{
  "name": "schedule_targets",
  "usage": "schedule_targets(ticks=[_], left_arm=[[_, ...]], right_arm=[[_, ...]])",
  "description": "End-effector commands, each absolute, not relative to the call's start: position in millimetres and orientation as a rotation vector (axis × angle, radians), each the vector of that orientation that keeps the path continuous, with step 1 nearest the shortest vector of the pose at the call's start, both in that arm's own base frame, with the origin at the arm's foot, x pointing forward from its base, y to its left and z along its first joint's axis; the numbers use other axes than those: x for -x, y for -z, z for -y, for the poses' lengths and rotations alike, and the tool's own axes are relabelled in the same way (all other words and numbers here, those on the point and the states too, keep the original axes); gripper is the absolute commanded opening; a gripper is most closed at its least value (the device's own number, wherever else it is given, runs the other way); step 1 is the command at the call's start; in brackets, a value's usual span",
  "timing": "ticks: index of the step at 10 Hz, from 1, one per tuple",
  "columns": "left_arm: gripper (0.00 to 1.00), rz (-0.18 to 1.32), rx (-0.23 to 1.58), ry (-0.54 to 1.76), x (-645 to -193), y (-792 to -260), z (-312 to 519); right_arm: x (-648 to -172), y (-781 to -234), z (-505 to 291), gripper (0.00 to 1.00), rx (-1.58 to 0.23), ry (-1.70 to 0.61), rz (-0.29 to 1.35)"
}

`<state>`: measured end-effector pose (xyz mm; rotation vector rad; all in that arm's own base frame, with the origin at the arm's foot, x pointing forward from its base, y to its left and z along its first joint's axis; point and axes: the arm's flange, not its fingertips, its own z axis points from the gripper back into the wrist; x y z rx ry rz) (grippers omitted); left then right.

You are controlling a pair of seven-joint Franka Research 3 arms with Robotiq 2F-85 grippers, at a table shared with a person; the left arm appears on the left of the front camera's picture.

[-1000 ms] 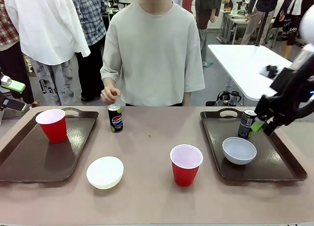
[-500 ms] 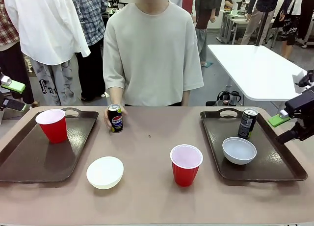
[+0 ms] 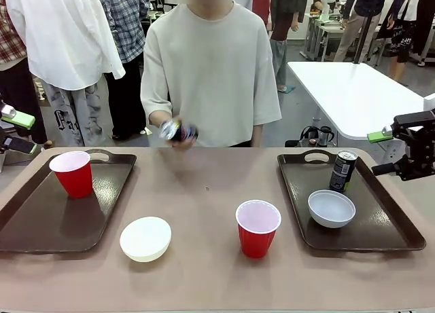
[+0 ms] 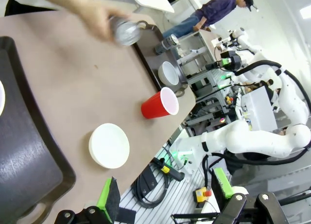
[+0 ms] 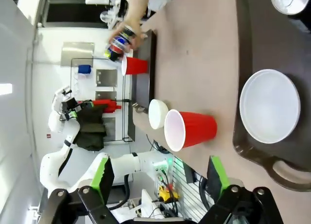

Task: Prepare tableware on both trays.
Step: Pick up a Picnic Bowl from the table and place it on a Handle tray.

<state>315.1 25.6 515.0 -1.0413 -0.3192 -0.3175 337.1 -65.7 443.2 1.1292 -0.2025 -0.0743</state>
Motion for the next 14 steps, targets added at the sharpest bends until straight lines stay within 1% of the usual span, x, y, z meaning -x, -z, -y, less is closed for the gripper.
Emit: schedule_targets(ticks=[1,8,9,11,14], left_arm=[[1.00,0.343,1.062,0.333,-316,-514,-25],[1.00,0.343,1.062,0.333,-316,-514,-25],[1.00,0.319,1.041,0.318,-315,-515,-26],[1.00,0.246,0.734,0.384,-334,-521,24],[1.00,0.159,0.432,0.442,-360,-504,69]], right_arm=[[-326,-444,62,1.00,-1.129,0.001,0.146],[-326,-444,62,1.00,-1.129,0.001,0.146],[-326,-444,62,1.00,-1.129,0.001,0.146],[-326,-444,62,1.00,-1.129,0.001,0.146],[-326,-444,62,1.00,-1.129,0.001,0.146]])
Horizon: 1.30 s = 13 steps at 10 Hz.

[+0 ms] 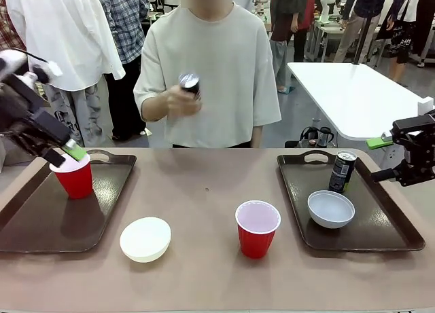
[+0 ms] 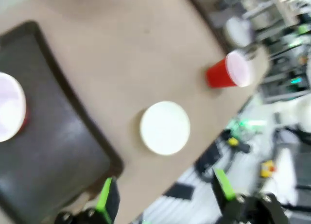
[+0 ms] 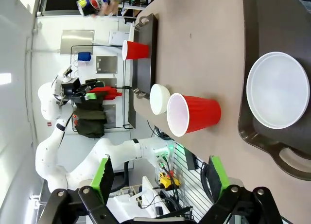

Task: Prepare tableware on both trays.
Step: Pick up a Picnic Bowl from the table and place it on a Handle tray.

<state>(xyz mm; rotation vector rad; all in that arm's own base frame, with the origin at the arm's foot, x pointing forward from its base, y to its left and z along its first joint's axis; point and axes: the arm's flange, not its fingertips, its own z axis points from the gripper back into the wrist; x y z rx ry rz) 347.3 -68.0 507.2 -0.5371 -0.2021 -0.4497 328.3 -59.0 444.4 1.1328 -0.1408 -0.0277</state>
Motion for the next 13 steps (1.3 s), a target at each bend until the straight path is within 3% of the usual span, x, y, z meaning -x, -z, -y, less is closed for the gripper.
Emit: schedule_targets(ticks=[1,2,4,5,10,13], left_arm=[[1.00,0.165,0.340,0.493,-369,-498,76],[1.00,0.143,0.282,0.540,-348,-506,67],[1.00,0.065,0.327,0.588,-262,-539,11],[1.00,0.053,0.324,0.559,-248,-536,-2],[1.00,0.079,0.350,0.500,-270,-519,-12],[1.00,0.176,0.209,0.543,-277,-509,27]], right_arm=[[-326,-444,62,1.00,-1.129,0.001,0.146],[-326,-444,62,1.00,-1.129,0.001,0.146],[-326,-444,62,1.00,-1.129,0.001,0.146],[-326,-444,62,1.00,-1.129,0.001,0.146],[-326,-444,62,1.00,-1.129,0.001,0.146],[-326,-444,62,1.00,-1.129,0.001,0.146]])
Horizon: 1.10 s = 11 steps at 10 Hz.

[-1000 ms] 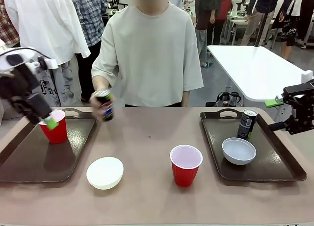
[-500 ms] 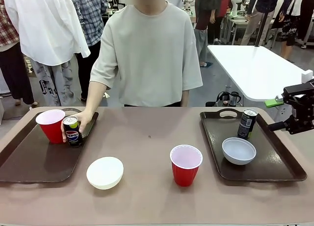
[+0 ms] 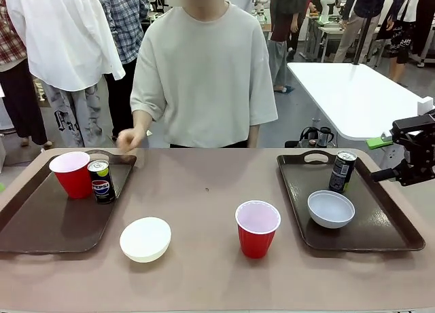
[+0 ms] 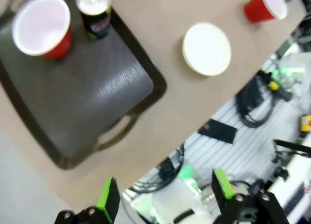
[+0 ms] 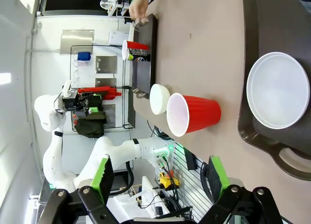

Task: Prepare tableware on both trays.
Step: Pick up a Picnic Bowl from the table and place it on a Handle tray.

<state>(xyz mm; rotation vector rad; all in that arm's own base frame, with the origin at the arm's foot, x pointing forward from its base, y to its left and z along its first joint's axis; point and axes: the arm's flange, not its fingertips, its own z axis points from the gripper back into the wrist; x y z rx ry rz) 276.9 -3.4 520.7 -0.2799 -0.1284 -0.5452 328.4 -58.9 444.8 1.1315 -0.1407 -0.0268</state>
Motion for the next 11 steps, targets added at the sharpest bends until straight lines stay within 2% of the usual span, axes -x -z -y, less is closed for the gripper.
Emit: schedule_targets(ticks=[1,5,6,8,9,11], left_arm=[[1.00,0.204,0.163,0.550,-280,-499,49],[1.00,0.185,0.096,0.560,-309,-448,149],[1.00,0.141,0.066,0.553,-315,-429,168],[1.00,0.145,0.077,0.566,-311,-402,190],[1.00,0.139,0.070,0.580,-317,-437,179],[1.00,0.139,0.070,0.580,-317,-437,179]], right_arm=[[-326,-444,62,1.00,-1.129,0.001,0.146],[-326,-444,62,1.00,-1.129,0.001,0.146],[-326,-444,62,1.00,-1.129,0.001,0.146],[-326,-444,62,1.00,-1.129,0.001,0.146],[-326,-444,62,1.00,-1.129,0.001,0.146],[-326,-444,62,1.00,-1.129,0.001,0.146]])
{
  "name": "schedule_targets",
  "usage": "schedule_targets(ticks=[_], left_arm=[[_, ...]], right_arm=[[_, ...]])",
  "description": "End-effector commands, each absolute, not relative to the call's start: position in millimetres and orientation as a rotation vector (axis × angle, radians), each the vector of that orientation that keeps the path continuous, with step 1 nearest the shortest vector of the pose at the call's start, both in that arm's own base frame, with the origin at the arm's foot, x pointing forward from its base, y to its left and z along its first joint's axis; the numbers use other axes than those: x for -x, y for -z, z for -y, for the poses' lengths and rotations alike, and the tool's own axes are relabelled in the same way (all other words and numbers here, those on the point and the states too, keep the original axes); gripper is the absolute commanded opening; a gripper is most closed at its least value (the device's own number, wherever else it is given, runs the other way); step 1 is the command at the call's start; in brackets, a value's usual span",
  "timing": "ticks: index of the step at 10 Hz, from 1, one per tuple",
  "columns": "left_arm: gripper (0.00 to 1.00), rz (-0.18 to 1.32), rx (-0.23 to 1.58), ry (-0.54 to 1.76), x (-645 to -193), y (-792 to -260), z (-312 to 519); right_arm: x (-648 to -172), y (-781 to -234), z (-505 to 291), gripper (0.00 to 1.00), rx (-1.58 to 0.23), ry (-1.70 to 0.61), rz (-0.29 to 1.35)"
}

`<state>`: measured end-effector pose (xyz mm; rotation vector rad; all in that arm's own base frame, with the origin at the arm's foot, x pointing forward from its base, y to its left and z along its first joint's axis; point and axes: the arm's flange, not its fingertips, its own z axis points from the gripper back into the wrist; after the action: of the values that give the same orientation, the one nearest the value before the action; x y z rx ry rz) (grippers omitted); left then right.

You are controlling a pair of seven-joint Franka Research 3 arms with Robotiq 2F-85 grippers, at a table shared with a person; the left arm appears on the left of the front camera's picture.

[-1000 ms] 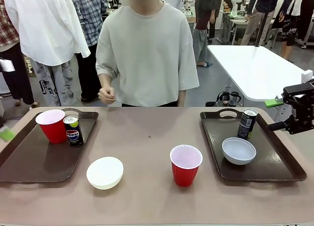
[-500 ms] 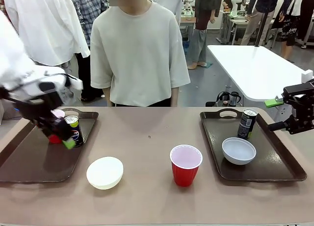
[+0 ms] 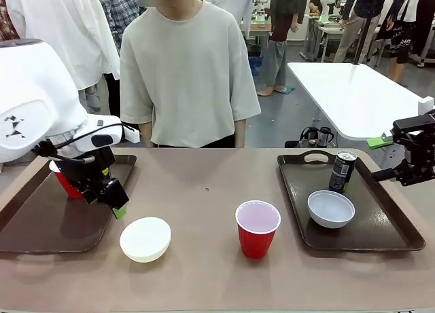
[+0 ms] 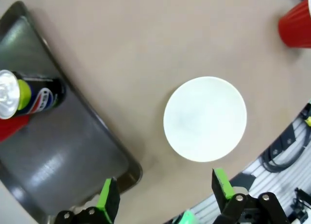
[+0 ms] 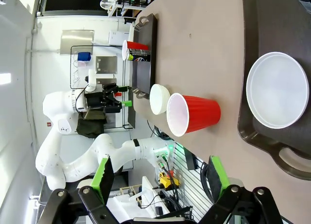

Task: Prepare tableware on both trays.
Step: Pick up a Picnic Bowl from the table and place it on a Handle tray.

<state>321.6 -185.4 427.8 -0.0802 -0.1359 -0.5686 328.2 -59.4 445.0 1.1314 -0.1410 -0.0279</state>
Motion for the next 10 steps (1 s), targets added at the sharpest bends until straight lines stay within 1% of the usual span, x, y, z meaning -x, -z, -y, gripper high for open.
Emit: schedule_targets(ticks=[1,2,3,4,6,7,8,10], left_arm=[[1.00,0.139,0.070,0.580,-317,-437,179],[1.00,0.136,0.080,0.569,-322,-428,185],[1.00,0.117,-0.022,0.518,-320,-408,209],[1.00,0.115,-0.040,0.415,-319,-399,220],[1.00,0.116,-0.076,0.369,-312,-384,227],[1.00,0.113,-0.092,0.338,-310,-369,227],[1.00,0.120,-0.095,0.313,-310,-360,225],[1.00,0.117,-0.045,0.289,-316,-346,221]], right_arm=[[-326,-444,62,1.00,-1.129,0.001,0.146],[-326,-444,62,1.00,-1.129,0.001,0.146],[-326,-444,62,1.00,-1.129,0.001,0.146],[-326,-444,62,1.00,-1.129,0.001,0.146],[-326,-444,62,1.00,-1.129,0.001,0.146],[-326,-444,62,1.00,-1.129,0.001,0.146],[-326,-444,62,1.00,-1.129,0.001,0.146],[-326,-444,62,1.00,-1.129,0.001,0.146]])
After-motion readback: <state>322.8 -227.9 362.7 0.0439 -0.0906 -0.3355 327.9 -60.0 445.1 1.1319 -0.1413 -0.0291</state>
